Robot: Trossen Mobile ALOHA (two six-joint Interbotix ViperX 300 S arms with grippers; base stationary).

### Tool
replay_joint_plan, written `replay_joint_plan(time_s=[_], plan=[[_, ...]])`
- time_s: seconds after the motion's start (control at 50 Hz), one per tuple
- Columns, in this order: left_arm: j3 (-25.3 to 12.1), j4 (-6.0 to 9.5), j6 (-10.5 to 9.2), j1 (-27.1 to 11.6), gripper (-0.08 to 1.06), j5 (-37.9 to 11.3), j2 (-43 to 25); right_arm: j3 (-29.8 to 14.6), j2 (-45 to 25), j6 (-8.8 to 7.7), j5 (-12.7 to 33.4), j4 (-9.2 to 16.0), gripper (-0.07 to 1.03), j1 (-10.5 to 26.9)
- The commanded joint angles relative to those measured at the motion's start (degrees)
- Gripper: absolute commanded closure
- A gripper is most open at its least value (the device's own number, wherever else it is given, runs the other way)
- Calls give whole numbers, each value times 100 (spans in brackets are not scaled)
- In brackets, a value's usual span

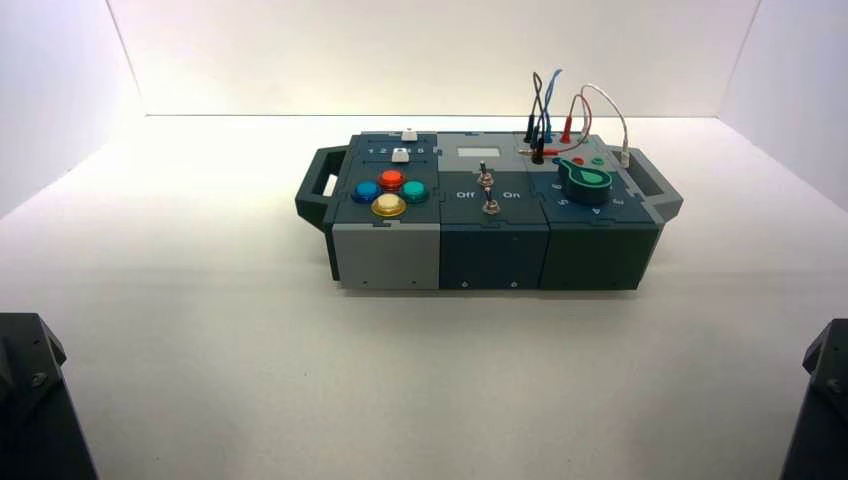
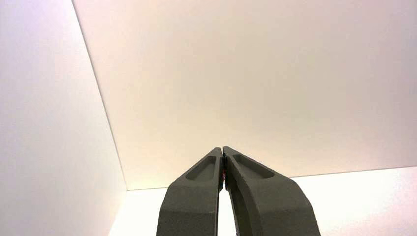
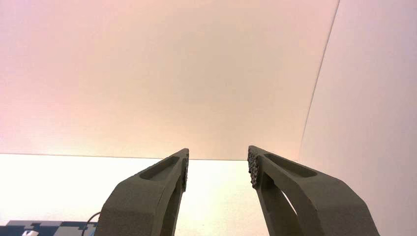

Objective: Insert the white wire.

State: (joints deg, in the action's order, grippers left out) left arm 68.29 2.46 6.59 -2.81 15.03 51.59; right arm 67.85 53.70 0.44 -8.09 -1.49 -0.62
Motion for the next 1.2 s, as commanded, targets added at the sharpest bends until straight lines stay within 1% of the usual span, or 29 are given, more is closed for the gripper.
replay_joint_plan(time_s=[0.02, 0.28, 0.38, 0.54, 0.58, 0.62, 0.66, 0.74, 0.78, 0.8, 0.84, 0.92, 0.98, 1.06, 1.2], plan=[[-62, 0, 9, 9, 98, 35, -18, -79, -18, 0, -26, 9, 33, 0], [-62, 0, 9, 9, 98, 35, 0, -79, -18, 0, 9, 18, 33, 18], [-62, 0, 9, 9, 98, 26, 9, -105, -35, 0, 132, 18, 33, 62], [-88, 9, 9, 9, 98, -114, 18, -255, -220, 9, 642, 35, 33, 193], [-114, 0, -9, -35, 98, -229, 26, -334, -316, 18, 905, 70, 33, 211], [-132, 0, -9, -53, 98, -281, 26, -396, -360, 26, 1063, 132, 33, 220], [-167, 0, -9, -79, 98, -448, 44, -466, -413, 26, 1283, 211, 33, 229], [-290, 0, -26, -185, 99, -888, 132, -554, -475, 26, 1556, 299, 33, 229], [-316, 0, -26, -229, 99, -1011, 167, -606, -510, 18, 1705, 308, 33, 229], [-378, 0, -26, -308, 99, -1169, 229, -650, -545, 26, 1872, 299, 33, 229], [-431, -9, -26, -404, 99, -1336, 299, -721, -606, 9, 2039, 299, 33, 229], [-519, 0, -18, -501, 100, -1564, 352, -861, -800, 0, 2382, 281, 33, 229], [-589, 0, -18, -545, 100, -1723, 352, -967, -976, -35, 2602, 272, 33, 229], [-694, 0, -18, -598, 101, -1995, 369, -1107, -1178, -123, 2909, 272, 33, 229], [-1020, 0, -9, -949, 101, -2918, 343, -1327, -1406, -220, 3428, 272, 33, 229]])
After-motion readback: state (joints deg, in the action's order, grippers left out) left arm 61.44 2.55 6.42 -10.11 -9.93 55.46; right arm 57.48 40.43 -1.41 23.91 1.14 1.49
